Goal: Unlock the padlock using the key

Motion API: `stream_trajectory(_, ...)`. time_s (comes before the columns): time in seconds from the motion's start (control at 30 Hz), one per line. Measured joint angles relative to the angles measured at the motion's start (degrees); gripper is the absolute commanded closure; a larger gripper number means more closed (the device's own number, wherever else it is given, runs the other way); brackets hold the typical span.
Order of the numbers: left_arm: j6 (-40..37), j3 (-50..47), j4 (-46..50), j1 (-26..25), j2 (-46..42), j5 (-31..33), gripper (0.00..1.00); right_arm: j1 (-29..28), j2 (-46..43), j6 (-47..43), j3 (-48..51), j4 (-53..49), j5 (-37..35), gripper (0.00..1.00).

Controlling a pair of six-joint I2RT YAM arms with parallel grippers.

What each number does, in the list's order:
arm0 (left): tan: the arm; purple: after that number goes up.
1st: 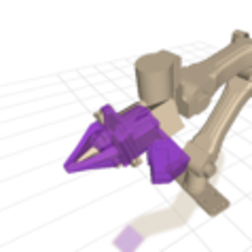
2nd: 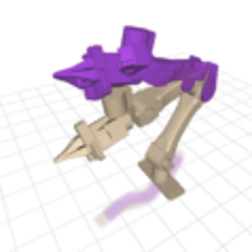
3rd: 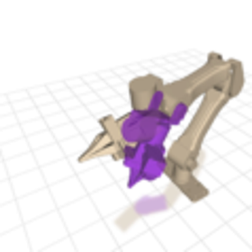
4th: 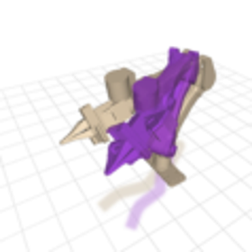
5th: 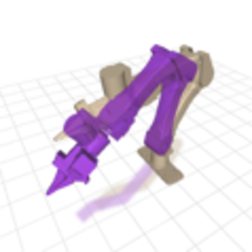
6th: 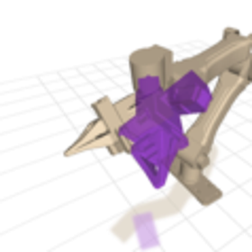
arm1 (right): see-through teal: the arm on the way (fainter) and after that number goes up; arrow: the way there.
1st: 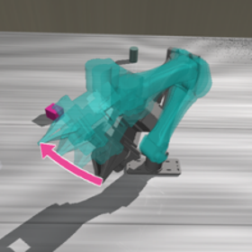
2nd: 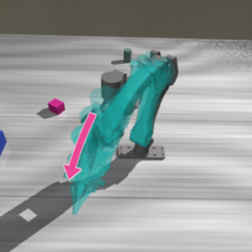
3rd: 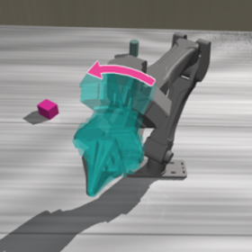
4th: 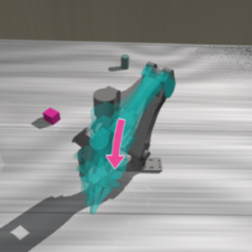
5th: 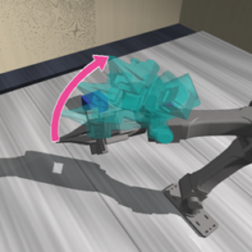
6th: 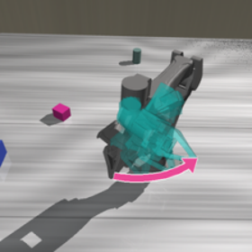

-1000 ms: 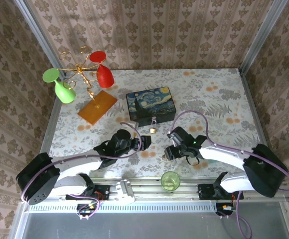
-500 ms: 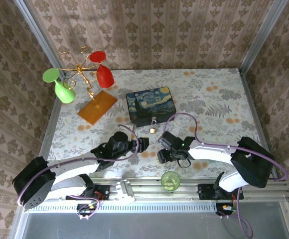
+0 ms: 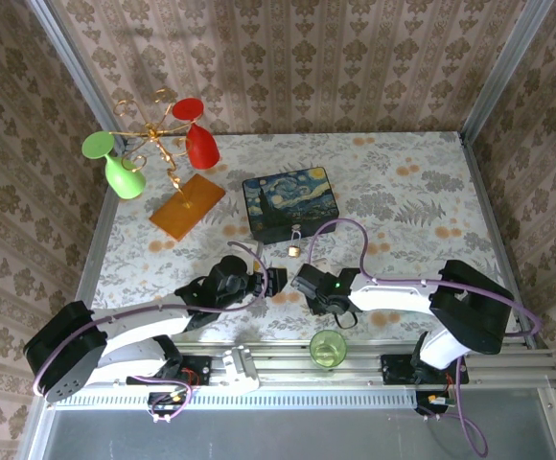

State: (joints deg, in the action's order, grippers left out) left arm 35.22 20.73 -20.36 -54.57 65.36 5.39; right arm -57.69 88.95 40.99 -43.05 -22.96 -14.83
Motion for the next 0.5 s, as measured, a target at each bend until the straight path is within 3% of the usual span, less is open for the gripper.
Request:
stream_trajectory(0.23,0.63,-1.01,0.85,-0.76,-1.81,0.79,0.16,0.07,-3.23,0.42,4.28,6.03,0.28,0.93)
stream_trajectory(0.37,0.63,-1.11,1.14,-0.92,-1.90,0.92,0.18,2.36,-6.64,-0.72,9.33,14.14,4.70,1.00)
stream_trajectory(0.5,0.61,-1.09,1.11,-0.92,-1.77,0.85,0.19,7.80,-11.78,-1.97,15.93,21.59,12.85,1.00)
